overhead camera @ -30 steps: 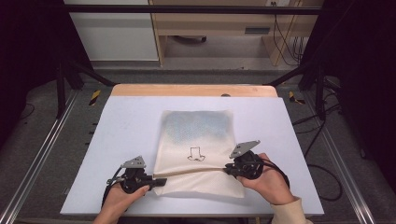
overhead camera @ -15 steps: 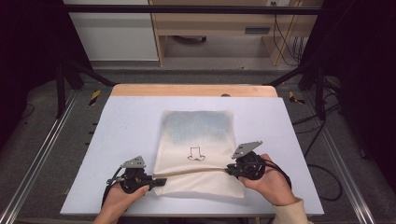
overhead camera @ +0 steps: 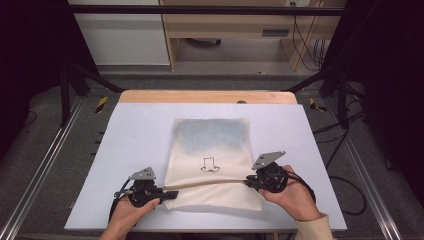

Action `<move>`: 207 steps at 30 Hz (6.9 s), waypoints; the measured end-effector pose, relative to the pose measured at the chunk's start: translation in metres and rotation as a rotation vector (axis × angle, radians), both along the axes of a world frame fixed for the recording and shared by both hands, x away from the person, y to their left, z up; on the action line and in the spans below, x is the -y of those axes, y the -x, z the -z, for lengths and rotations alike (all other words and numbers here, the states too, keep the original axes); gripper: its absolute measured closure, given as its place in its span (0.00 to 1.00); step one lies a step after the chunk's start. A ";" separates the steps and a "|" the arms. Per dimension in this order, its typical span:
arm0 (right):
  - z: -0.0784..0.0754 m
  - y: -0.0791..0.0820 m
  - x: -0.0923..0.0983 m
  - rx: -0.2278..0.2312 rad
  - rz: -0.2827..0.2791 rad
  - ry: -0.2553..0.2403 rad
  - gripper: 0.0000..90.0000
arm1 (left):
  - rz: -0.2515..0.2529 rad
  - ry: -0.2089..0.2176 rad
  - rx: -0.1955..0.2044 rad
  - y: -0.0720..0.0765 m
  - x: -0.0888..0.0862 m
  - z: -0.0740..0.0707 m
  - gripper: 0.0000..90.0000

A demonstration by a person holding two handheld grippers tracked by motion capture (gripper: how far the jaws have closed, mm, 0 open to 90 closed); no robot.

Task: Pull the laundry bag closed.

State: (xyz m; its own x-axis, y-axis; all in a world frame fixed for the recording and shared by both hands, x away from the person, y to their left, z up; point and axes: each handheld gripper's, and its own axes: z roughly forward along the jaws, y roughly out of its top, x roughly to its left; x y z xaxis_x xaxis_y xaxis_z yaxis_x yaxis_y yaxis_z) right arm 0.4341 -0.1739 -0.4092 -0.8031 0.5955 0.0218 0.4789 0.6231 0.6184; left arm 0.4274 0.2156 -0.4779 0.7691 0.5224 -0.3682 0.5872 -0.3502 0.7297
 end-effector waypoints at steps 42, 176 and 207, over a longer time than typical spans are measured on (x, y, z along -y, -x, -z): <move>0.007 0.003 0.013 -0.021 0.019 -0.007 0.91 | -0.003 -0.001 0.005 0.000 -0.001 -0.001 0.93; 0.002 -0.002 0.068 0.225 0.538 -0.147 0.10 | -0.453 -0.271 0.311 0.003 -0.108 -0.052 0.09; 0.037 -0.007 0.088 0.044 0.620 -0.034 0.10 | -0.408 -0.496 0.173 -0.008 -0.119 -0.026 0.09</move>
